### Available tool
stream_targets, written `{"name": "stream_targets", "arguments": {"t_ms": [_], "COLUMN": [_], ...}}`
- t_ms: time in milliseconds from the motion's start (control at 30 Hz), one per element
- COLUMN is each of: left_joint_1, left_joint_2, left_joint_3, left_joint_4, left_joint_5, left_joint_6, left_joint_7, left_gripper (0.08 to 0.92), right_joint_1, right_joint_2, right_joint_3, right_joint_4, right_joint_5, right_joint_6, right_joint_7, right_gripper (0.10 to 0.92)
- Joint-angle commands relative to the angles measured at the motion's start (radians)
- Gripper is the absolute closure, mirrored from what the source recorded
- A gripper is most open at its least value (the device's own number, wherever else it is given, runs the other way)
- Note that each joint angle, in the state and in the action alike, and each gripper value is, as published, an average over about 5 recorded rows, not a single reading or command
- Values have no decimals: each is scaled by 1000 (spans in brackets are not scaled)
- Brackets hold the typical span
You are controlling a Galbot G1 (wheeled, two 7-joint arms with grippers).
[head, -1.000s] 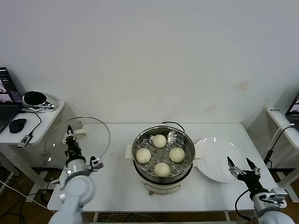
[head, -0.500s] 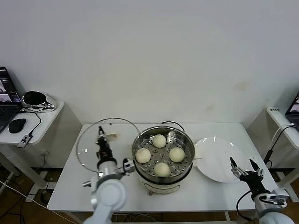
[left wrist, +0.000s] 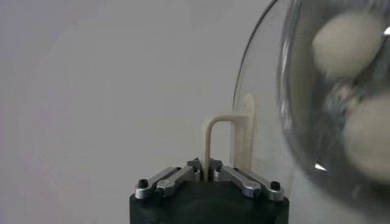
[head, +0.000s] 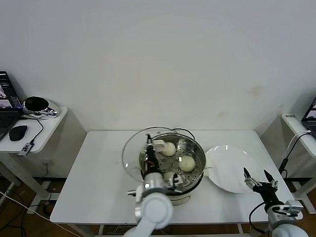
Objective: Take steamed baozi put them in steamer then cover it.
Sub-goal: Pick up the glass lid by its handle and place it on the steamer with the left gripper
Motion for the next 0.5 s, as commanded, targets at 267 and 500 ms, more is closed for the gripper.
{"name": "stream_targets", "arguments": {"t_ms": [267, 500], "left_joint_1": [-80, -90], "left_joint_2": [-52, -53], "left_joint_3": [156, 136], "left_joint_4": [125, 141], "left_joint_5": [-8, 3], "left_joint_6": [44, 45], "left_joint_7": [4, 39], "left_gripper": [855, 855], "right_joint_1": [10, 18], "right_joint_2": [5, 8], "right_joint_3": [-4, -12], "right_joint_4": [-29, -39], "right_joint_5": [-9, -17], "right_joint_6": [7, 12], "right_joint_7": [-1, -3], "right_gripper": [203, 203]}}
